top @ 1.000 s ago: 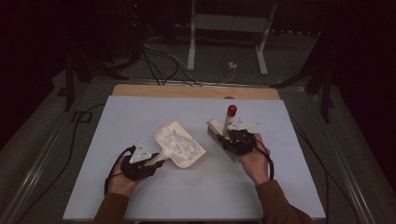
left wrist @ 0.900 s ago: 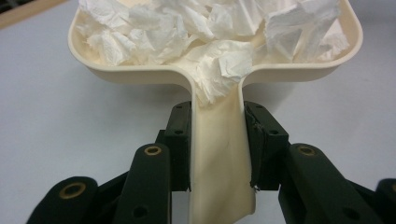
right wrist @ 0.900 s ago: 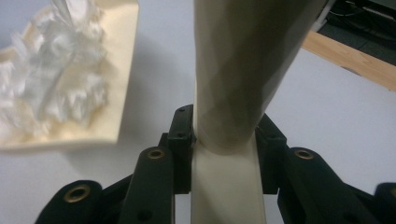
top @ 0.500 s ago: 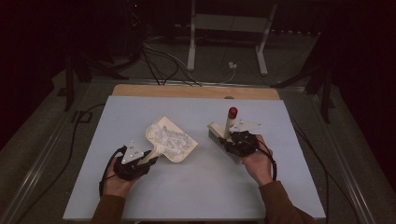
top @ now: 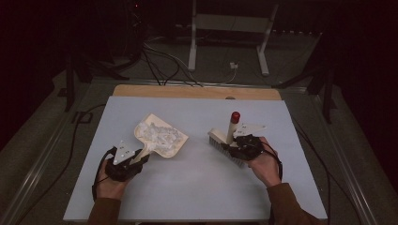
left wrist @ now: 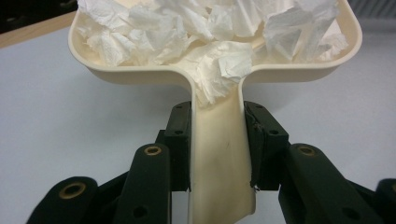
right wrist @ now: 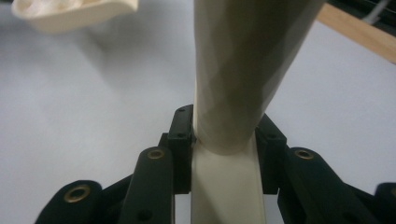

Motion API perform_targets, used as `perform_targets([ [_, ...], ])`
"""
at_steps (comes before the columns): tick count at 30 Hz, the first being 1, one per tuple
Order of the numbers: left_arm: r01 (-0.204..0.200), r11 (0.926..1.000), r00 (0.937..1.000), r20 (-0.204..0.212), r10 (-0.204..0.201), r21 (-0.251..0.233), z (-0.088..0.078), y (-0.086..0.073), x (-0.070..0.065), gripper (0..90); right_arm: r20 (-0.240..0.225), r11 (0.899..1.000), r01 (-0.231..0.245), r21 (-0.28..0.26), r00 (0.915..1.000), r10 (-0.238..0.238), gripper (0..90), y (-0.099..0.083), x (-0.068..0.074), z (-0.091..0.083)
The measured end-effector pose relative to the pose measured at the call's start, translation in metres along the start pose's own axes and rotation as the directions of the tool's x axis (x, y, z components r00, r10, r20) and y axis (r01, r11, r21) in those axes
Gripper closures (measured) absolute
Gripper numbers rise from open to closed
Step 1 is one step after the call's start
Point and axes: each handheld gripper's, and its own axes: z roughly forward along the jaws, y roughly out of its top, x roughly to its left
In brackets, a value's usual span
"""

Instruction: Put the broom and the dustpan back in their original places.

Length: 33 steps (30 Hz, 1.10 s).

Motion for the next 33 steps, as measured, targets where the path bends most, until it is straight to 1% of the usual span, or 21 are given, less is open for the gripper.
perform_targets([
  [3, 0.015, 0.9999, 0.9997, -0.019, -0.015, -0.003, -0.003, -0.002, 0.002, 66.9, -0.032, 0.999, 0.033, 0.011, 0.9989, -0.033, 67.2, -0.004, 0.001, -0.001],
  [5, 0.029, 0.9996, 0.9988, -0.039, -0.029, 0.000, -0.006, -0.004, 0.005, 66.9, -0.051, 0.999, 0.051, 0.019, 0.9974, -0.050, 67.2, -0.007, 0.002, -0.002],
  [7, 0.042, 0.9991, 0.9975, -0.056, -0.042, 0.000, -0.008, -0.005, 0.007, 66.9, -0.067, 0.998, 0.057, 0.020, 0.9962, -0.055, 67.2, -0.010, 0.002, -0.002],
  [9, 0.052, 0.9986, 0.9958, -0.075, -0.053, -0.007, -0.011, -0.005, 0.009, 66.9, -0.086, 0.997, 0.068, 0.026, 0.9942, -0.065, 67.2, -0.013, 0.002, -0.002],
  [13, 0.081, 0.9964, 0.9910, -0.105, -0.083, -0.023, -0.015, -0.006, 0.013, 66.9, -0.115, 0.994, 0.109, 0.027, 0.9877, -0.105, 67.2, -0.017, 0.001, -0.004],
  [16, 0.093, 0.9952, 0.9882, -0.119, -0.096, -0.031, -0.017, -0.008, 0.014, 66.9, -0.142, 0.993, 0.117, 0.030, 0.9836, -0.111, 67.1, -0.020, -0.001, -0.003],
  [19, 0.101, 0.9943, 0.9857, -0.132, -0.105, -0.033, -0.018, -0.009, 0.015, 66.9, -0.155, 0.990, 0.136, 0.039, 0.9796, -0.128, 67.1, -0.023, -0.002, 0.000],
  [21, 0.105, 0.9940, 0.9840, -0.141, -0.108, -0.030, -0.018, -0.011, 0.015, 66.9, -0.173, 0.991, 0.132, 0.031, 0.9770, -0.124, 67.1, -0.026, -0.003, 0.001],
  [24, 0.118, 0.9926, 0.9818, -0.146, -0.121, -0.030, -0.019, -0.013, 0.016, 66.9, -0.183, 0.993, 0.119, 0.027, 0.9767, -0.112, 66.5, -0.027, -0.005, 0.001],
  [25, 0.123, 0.9921, 0.9820, -0.141, -0.126, -0.024, -0.020, -0.013, 0.017, 66.9, -0.182, 0.993, 0.114, 0.025, 0.9774, -0.107, 65.4, -0.028, -0.006, 0.001],
  [28, 0.128, 0.9915, 0.9803, -0.148, -0.130, -0.025, -0.021, -0.015, 0.017, 66.9, -0.161, 0.994, 0.105, 0.011, 0.9816, -0.102, 59.3, -0.026, -0.004, -0.003],
  [30, 0.131, 0.9910, 0.9788, -0.155, -0.134, -0.028, -0.022, -0.016, 0.018, 66.9, -0.149, 0.995, 0.099, -0.015, 0.9837, -0.100, 55.5, -0.024, -0.002, -0.007],
  [33, 0.139, 0.9898, 0.9765, -0.162, -0.142, -0.030, -0.023, -0.017, 0.018, 66.9, -0.123, 0.994, 0.085, -0.063, 0.9881, -0.092, 54.6, -0.020, 0.000, -0.014],
])
